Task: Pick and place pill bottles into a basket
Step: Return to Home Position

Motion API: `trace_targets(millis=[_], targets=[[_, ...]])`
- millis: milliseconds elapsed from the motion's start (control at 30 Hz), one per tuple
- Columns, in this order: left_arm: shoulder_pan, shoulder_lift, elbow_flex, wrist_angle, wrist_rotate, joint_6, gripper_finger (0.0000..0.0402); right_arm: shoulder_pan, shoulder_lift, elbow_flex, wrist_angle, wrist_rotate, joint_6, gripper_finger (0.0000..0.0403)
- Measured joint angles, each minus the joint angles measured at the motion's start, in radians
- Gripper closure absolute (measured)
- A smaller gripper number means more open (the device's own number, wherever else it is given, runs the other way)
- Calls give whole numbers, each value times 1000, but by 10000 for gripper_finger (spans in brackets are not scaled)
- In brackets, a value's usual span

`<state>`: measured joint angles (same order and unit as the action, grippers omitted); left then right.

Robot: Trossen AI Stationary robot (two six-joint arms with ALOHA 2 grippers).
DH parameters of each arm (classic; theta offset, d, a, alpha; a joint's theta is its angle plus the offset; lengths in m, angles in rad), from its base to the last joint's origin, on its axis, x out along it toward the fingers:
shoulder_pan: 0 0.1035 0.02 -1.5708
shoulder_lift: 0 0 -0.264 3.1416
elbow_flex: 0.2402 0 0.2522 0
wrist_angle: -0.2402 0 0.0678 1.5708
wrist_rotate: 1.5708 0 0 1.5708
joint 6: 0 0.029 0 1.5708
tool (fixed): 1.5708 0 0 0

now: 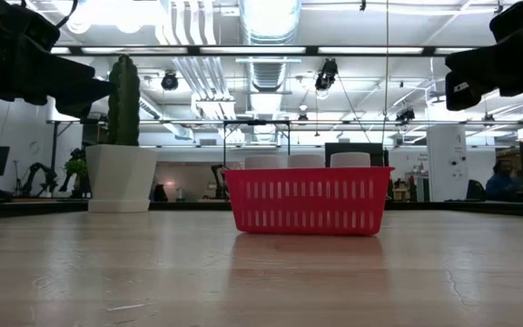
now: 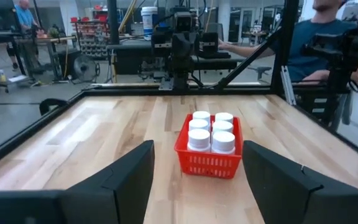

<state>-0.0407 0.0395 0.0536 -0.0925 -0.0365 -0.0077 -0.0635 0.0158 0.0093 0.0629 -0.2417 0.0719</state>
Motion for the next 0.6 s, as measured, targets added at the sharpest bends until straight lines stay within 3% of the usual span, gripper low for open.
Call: trace_targets(millis=[167, 467, 600], targets=[[0, -1, -1, 5, 0, 38, 221, 0, 5, 0, -20, 2, 0, 394], [0, -1, -1, 6, 0, 38, 384, 0, 8, 0, -20, 5, -4, 394], [0, -1, 1, 7, 0, 37, 392, 0, 8, 0, -20, 5, -4, 394]])
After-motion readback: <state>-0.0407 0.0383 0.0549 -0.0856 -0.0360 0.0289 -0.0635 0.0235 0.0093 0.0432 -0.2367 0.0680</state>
